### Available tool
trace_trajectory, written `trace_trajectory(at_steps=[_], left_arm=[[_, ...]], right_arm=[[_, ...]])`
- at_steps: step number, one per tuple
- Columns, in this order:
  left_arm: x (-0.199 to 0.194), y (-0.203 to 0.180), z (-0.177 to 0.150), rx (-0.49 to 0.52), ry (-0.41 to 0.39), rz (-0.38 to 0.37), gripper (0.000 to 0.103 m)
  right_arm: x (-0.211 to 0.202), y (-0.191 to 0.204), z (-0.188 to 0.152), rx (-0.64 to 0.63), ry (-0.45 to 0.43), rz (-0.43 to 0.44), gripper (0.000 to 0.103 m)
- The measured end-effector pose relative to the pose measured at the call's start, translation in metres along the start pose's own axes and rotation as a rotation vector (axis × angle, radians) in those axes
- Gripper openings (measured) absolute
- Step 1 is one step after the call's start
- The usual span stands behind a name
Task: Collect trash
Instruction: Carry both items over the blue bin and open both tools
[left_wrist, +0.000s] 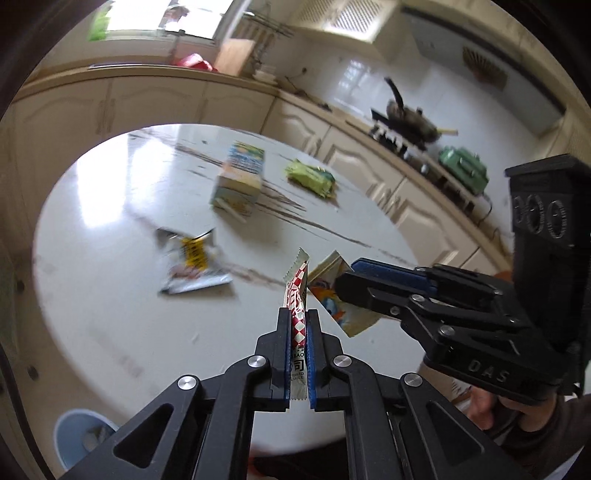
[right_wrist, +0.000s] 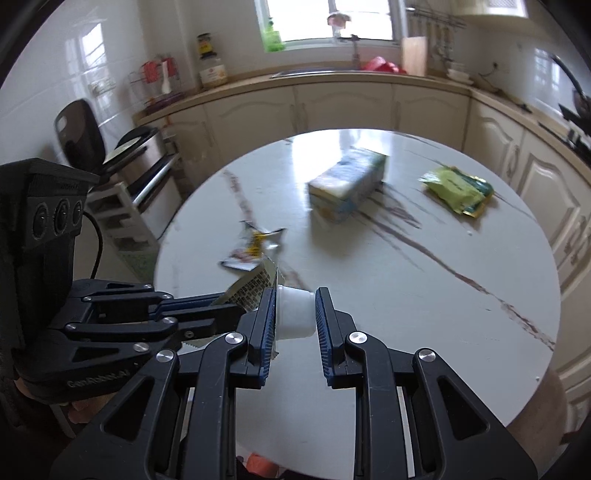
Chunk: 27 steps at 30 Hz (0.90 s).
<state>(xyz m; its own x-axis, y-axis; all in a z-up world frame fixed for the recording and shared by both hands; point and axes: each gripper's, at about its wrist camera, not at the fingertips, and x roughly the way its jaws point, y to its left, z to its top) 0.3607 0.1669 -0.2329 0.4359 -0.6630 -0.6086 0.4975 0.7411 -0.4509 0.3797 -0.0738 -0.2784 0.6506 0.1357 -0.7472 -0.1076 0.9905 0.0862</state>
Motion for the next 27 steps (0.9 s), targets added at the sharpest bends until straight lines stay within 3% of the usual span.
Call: trace_trajectory(at_steps=[9, 14, 19, 24, 27], left_arm=[[-0.076, 0.065, -0.087, -0.169, -0.089, 0.073, 0.003], [-0.1, 0.127, -0.134, -0.319, -0.095, 0.139, 0.003], [-0.115, 0.198, -0.185, -0.5, -0.093, 0.207, 0.003], [-0.104, 0.273, -0.232, -0.694, -0.046, 0.26, 0.003], [-0.093, 0.296, -0.239, -0.735, -0.004, 0.289, 0.003]], right_arm=[[0.009, 0.091, -0.007, -0.149, 0.025, 0.115, 0.021], [0.04, 0.155, -0.02, -0.248, 0.094, 0.177, 0.021], [0.094, 0.211, -0.035, -0.315, 0.176, 0.241, 0.021], [0.159, 0.252, -0.055, -0.369, 0.244, 0.286, 0.021], [0.201, 0.272, -0.067, -0.397, 0.299, 0.302, 0.021]])
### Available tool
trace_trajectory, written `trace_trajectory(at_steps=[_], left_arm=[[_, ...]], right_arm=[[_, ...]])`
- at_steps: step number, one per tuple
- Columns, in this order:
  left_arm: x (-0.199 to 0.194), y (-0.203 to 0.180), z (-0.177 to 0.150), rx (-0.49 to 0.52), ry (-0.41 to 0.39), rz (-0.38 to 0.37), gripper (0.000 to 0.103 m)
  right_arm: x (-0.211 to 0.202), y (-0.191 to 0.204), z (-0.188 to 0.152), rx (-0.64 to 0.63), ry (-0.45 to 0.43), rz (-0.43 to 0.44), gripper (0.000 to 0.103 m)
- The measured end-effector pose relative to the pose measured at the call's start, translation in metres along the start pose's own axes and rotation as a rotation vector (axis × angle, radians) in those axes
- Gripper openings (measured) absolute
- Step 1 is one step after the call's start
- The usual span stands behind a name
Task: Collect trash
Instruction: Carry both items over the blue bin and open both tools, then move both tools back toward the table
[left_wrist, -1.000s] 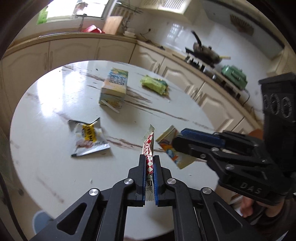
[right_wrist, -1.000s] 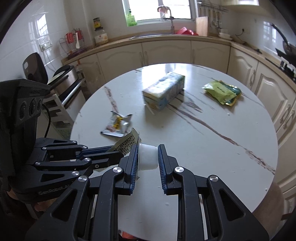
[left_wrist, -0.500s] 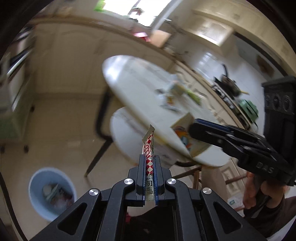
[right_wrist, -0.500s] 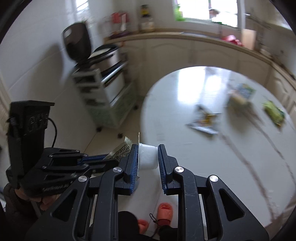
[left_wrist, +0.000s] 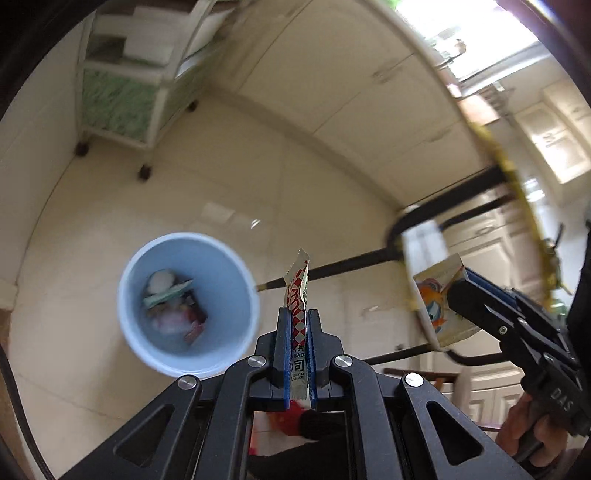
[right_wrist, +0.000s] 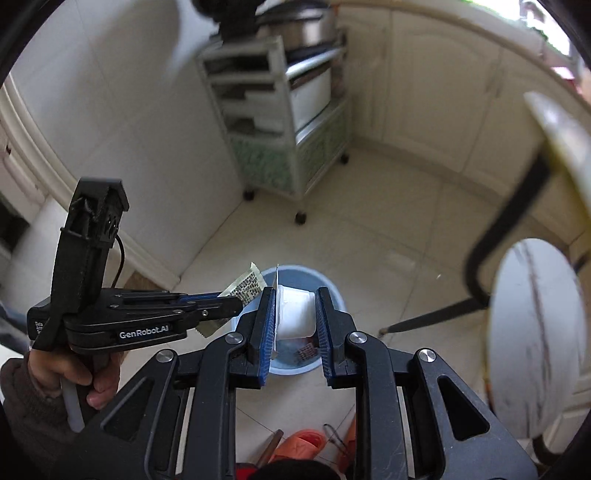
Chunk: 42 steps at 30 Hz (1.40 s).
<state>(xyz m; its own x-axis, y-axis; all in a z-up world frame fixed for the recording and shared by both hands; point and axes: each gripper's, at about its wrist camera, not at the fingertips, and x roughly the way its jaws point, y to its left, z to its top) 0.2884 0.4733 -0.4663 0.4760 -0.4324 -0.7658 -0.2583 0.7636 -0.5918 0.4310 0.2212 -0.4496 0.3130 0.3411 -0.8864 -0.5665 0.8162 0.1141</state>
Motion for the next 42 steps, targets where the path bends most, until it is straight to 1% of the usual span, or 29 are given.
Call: trace_trajectory(at_steps=[2, 4, 6, 7, 8, 9, 11, 14, 17, 20, 21, 23, 24, 25, 26, 27, 29, 30, 32, 34, 36, 37, 38, 39, 40, 41, 42], left_arm=[[0.013, 0.011, 0.01, -0.018, 0.036, -0.002, 0.004], [0.025, 0.015, 0.02, -0.04, 0.037, 0.02, 0.006], [0.035, 0.021, 0.029, -0.071, 0.056, 0.022, 0.017], [0.041, 0.023, 0.034, -0.087, 0.069, 0.032, 0.022], [0.045, 0.023, 0.038, -0.098, 0.073, 0.04, 0.032], [0.046, 0.028, 0.041, -0.111, 0.076, 0.05, 0.037], [0.045, 0.032, 0.043, -0.133, 0.08, 0.06, 0.037], [0.039, 0.031, 0.043, -0.164, 0.052, 0.088, 0.037], [0.022, 0.023, 0.04, -0.153, 0.019, 0.089, 0.037], [0.001, 0.009, 0.037, -0.14, -0.032, 0.1, 0.037], [-0.007, 0.003, 0.036, -0.13, -0.049, 0.096, 0.037], [-0.025, -0.016, 0.034, -0.098, -0.09, 0.079, 0.037], [-0.036, -0.031, 0.033, -0.07, -0.115, 0.072, 0.037], [-0.044, -0.042, 0.031, -0.047, -0.134, 0.066, 0.037], [-0.055, -0.059, 0.029, -0.013, -0.162, 0.054, 0.037], [-0.065, -0.075, 0.026, 0.02, -0.181, 0.044, 0.037], [-0.085, -0.11, 0.02, 0.09, -0.229, 0.015, 0.037], [-0.095, -0.121, 0.016, 0.121, -0.243, 0.006, 0.038], [-0.113, -0.16, 0.006, 0.207, -0.288, -0.011, 0.038], [-0.131, -0.202, -0.007, 0.292, -0.325, -0.045, 0.045], [-0.146, -0.246, -0.022, 0.384, -0.367, -0.065, 0.055], [-0.15, -0.264, -0.031, 0.429, -0.386, -0.07, 0.056], [-0.152, -0.275, -0.039, 0.459, -0.396, -0.077, 0.06], [-0.155, -0.293, -0.047, 0.493, -0.407, -0.087, 0.066], [-0.157, -0.313, -0.054, 0.529, -0.415, -0.1, 0.069], [-0.157, -0.332, -0.061, 0.563, -0.421, -0.112, 0.074], [-0.158, -0.347, -0.07, 0.593, -0.426, -0.115, 0.078]], right_arm=[[0.024, 0.004, 0.004, -0.015, 0.022, 0.007, 0.021], [0.041, 0.006, 0.007, -0.02, 0.038, 0.017, 0.021], [0.058, 0.007, 0.009, -0.023, 0.055, 0.024, 0.021], [0.06, 0.006, 0.009, -0.023, 0.058, 0.027, 0.021], [0.066, 0.006, 0.009, -0.023, 0.06, 0.031, 0.021], [0.069, 0.005, 0.01, -0.023, 0.061, 0.034, 0.021], [0.075, 0.006, 0.012, -0.021, 0.06, 0.045, 0.021], [0.076, 0.007, 0.012, -0.02, 0.047, 0.053, 0.021], [0.072, 0.008, 0.016, -0.012, 0.03, 0.04, 0.024], [0.055, 0.009, 0.017, -0.006, 0.0, 0.011, 0.038], [0.045, 0.01, 0.017, -0.008, -0.014, -0.009, 0.043], [0.015, 0.011, 0.015, -0.015, -0.07, -0.047, 0.044], [0.001, 0.011, 0.016, -0.014, -0.088, -0.069, 0.045], [-0.014, 0.011, 0.015, -0.01, -0.112, -0.082, 0.047], [-0.036, 0.009, 0.012, -0.001, -0.15, -0.096, 0.05], [-0.051, 0.009, 0.01, 0.005, -0.172, -0.109, 0.055], [-0.099, 0.002, 0.0, 0.033, -0.247, -0.145, 0.057], [-0.118, -0.003, -0.004, 0.048, -0.277, -0.156, 0.059], [-0.157, -0.017, -0.015, 0.08, -0.338, -0.179, 0.063], [-0.201, -0.033, -0.032, 0.123, -0.405, -0.223, 0.072], [-0.241, -0.047, -0.05, 0.167, -0.457, -0.272, 0.077], [-0.263, -0.054, -0.06, 0.19, -0.493, -0.295, 0.08], [-0.285, -0.063, -0.073, 0.217, -0.521, -0.33, 0.083], [-0.3, -0.071, -0.081, 0.237, -0.537, -0.36, 0.089], [-0.316, -0.077, -0.091, 0.252, -0.559, -0.379, 0.093], [-0.33, -0.084, -0.1, 0.267, -0.58, -0.4, 0.094], [-0.345, -0.092, -0.109, 0.285, -0.593, -0.427, 0.094]])
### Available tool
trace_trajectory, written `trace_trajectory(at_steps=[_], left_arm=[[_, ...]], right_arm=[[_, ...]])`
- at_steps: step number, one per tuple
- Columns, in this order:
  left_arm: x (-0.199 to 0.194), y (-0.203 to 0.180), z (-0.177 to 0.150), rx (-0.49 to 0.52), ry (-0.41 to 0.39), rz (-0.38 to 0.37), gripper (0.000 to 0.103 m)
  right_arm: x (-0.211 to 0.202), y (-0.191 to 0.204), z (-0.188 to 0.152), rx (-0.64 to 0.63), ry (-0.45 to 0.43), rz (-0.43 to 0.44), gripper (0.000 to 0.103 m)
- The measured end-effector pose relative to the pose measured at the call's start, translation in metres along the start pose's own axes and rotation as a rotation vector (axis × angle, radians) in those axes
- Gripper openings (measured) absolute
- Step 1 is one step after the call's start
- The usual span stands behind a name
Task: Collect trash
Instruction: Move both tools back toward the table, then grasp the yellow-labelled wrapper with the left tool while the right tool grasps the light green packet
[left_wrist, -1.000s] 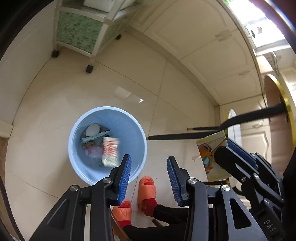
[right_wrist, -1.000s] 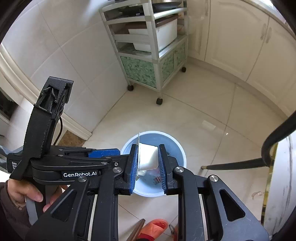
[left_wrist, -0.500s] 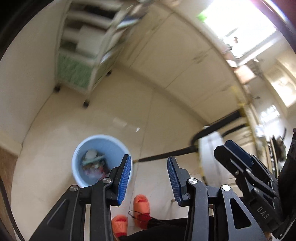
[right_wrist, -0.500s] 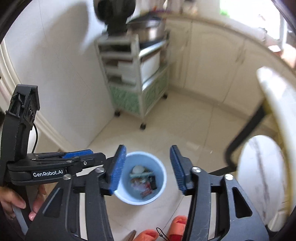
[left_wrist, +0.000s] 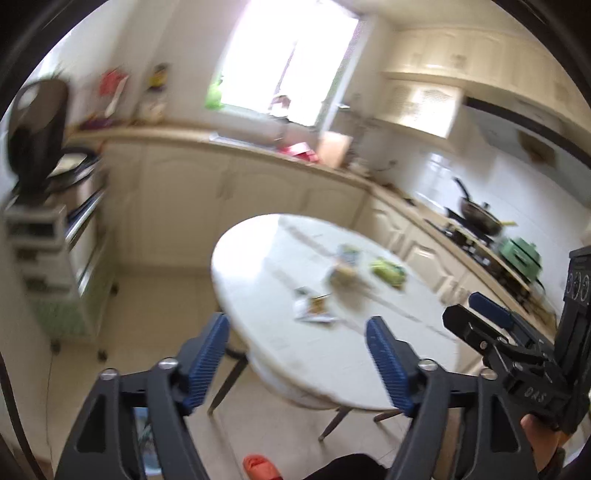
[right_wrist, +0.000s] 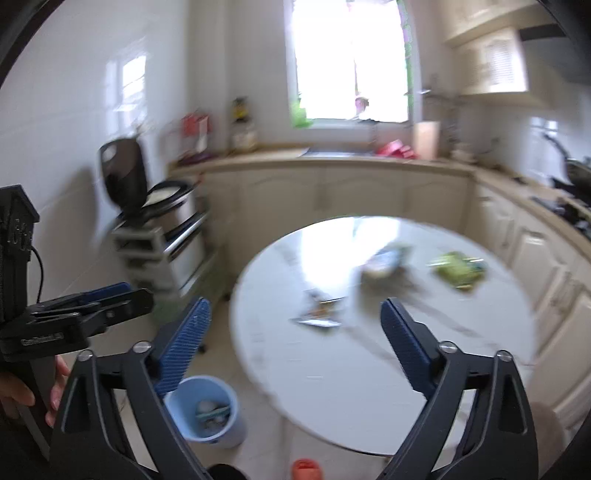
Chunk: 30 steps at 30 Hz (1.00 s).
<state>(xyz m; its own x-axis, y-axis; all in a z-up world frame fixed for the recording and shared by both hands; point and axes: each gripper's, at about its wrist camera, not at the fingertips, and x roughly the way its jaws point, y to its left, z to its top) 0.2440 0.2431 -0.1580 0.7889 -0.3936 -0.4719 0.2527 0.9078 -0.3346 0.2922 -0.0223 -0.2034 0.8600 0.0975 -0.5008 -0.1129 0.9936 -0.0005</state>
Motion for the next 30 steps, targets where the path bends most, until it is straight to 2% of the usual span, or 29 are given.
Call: trace_trajectory(at_steps=[1, 3, 4, 7, 9, 13, 17, 20, 30], left_arm=[[0.001, -0.012, -0.001, 0.023, -0.004, -0.002, 0.079], [0.0, -0.041, -0.004, 0.067, -0.019, 0.0, 0.089], [0.002, -0.055, -0.002, 0.096, -0.028, 0.002, 0.09], [0.013, -0.086, 0.0, 0.172, -0.045, 0.025, 0.094], [0.028, -0.105, 0.001, 0.189, -0.043, 0.033, 0.097], [0.057, -0.13, 0.006, 0.206, -0.022, 0.066, 0.097], [0.089, -0.138, 0.02, 0.206, 0.013, 0.093, 0.098], [0.119, -0.138, 0.027, 0.201, 0.053, 0.147, 0.098], [0.269, -0.111, 0.029, 0.139, 0.292, 0.25, 0.095]], right_arm=[[-0.012, -0.016, 0.003, 0.014, -0.017, -0.026, 0.095], [-0.027, -0.043, 0.008, 0.036, -0.041, -0.073, 0.097], [-0.034, -0.055, 0.011, 0.044, -0.048, -0.091, 0.101], [-0.047, -0.086, 0.015, 0.069, -0.075, -0.143, 0.102], [-0.052, -0.102, 0.018, 0.085, -0.085, -0.154, 0.102], [-0.045, -0.131, 0.022, 0.118, -0.081, -0.175, 0.102], [-0.043, -0.162, 0.019, 0.148, -0.063, -0.199, 0.102], [-0.031, -0.182, 0.016, 0.171, -0.038, -0.212, 0.102], [0.052, -0.245, 0.011, 0.245, 0.133, -0.265, 0.102]])
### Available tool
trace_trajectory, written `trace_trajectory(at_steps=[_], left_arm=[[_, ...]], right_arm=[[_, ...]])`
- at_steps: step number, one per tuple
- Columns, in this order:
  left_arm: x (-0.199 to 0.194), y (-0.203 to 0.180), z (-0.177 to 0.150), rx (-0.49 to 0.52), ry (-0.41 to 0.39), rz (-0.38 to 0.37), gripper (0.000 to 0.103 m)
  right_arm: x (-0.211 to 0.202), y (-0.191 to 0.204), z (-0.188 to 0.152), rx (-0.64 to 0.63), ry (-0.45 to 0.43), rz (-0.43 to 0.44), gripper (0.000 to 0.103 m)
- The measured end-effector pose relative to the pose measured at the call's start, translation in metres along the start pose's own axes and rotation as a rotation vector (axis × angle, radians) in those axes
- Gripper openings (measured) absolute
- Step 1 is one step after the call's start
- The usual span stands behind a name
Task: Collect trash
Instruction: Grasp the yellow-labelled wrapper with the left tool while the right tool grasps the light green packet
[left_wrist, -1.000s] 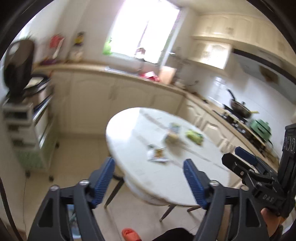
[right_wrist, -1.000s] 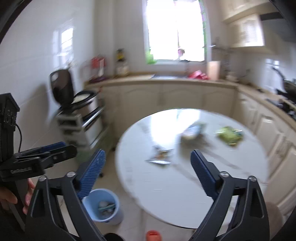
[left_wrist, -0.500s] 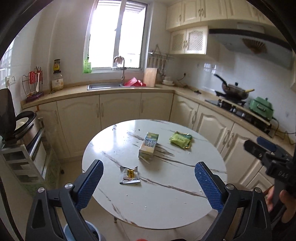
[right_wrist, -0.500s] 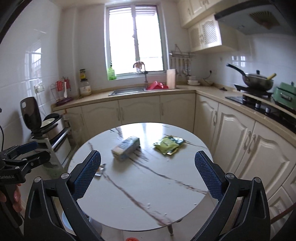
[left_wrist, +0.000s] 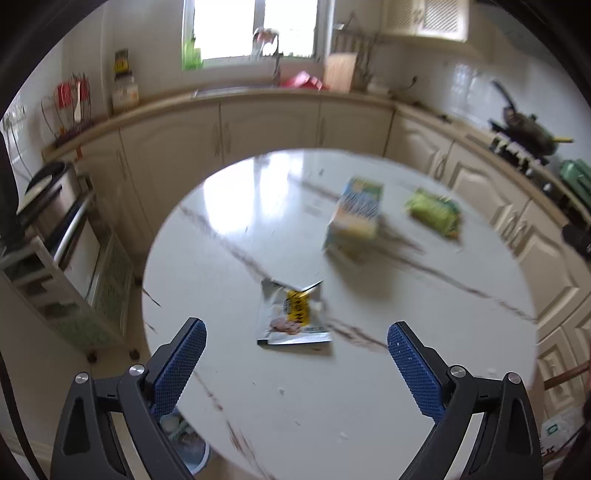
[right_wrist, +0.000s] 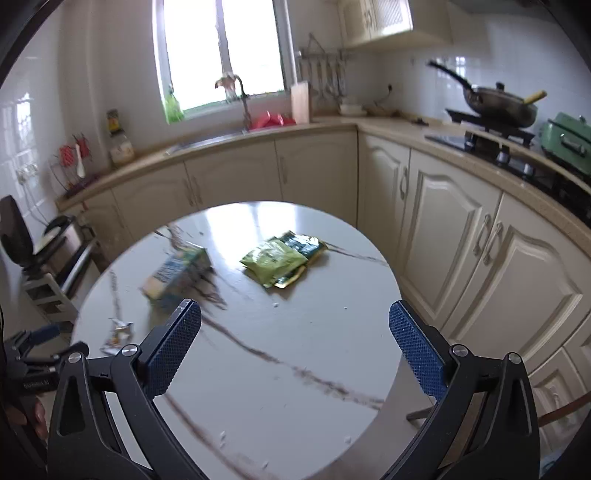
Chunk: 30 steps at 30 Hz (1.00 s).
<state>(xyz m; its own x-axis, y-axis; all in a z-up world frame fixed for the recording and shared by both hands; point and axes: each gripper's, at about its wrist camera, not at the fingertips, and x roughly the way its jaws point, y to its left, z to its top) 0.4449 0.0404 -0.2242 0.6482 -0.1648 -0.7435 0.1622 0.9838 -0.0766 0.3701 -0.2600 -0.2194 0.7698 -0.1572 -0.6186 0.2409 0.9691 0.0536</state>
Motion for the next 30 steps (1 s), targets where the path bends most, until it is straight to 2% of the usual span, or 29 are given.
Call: trace_trajectory(at_steps=[5, 8, 15, 20, 21, 24, 26, 29, 30], left_arm=[[0.057, -0.006, 0.023, 0.015, 0.076, 0.007, 0.083], [0.08, -0.012, 0.033, 0.028, 0.092, -0.011, 0.082], [0.12, -0.013, 0.051, 0.049, 0.08, 0.013, 0.083], [0.12, -0.011, 0.038, 0.051, 0.069, 0.009, 0.084], [0.111, -0.003, 0.029, 0.053, 0.067, 0.008, 0.084], [0.106, 0.002, 0.025, 0.057, 0.067, 0.006, 0.084], [0.099, 0.012, 0.021, 0.057, 0.066, 0.001, 0.084], [0.098, 0.013, 0.019, 0.062, 0.065, 0.001, 0.084], [0.097, 0.014, 0.018, 0.062, 0.066, 0.002, 0.084]], right_arm=[[0.063, 0.006, 0.014, -0.028, 0.092, 0.004, 0.102], [0.104, 0.018, 0.023, -0.078, 0.146, 0.006, 0.102], [0.176, 0.036, 0.038, -0.175, 0.236, 0.022, 0.101], [0.215, 0.039, 0.045, -0.227, 0.295, 0.011, 0.101], [0.22, 0.039, 0.046, -0.235, 0.301, 0.011, 0.1], [0.235, 0.038, 0.045, -0.238, 0.351, 0.052, 0.098], [0.239, 0.038, 0.044, -0.254, 0.347, 0.044, 0.096], [0.238, 0.038, 0.044, -0.271, 0.339, 0.027, 0.073], [0.235, 0.036, 0.045, -0.264, 0.331, 0.03, 0.058]])
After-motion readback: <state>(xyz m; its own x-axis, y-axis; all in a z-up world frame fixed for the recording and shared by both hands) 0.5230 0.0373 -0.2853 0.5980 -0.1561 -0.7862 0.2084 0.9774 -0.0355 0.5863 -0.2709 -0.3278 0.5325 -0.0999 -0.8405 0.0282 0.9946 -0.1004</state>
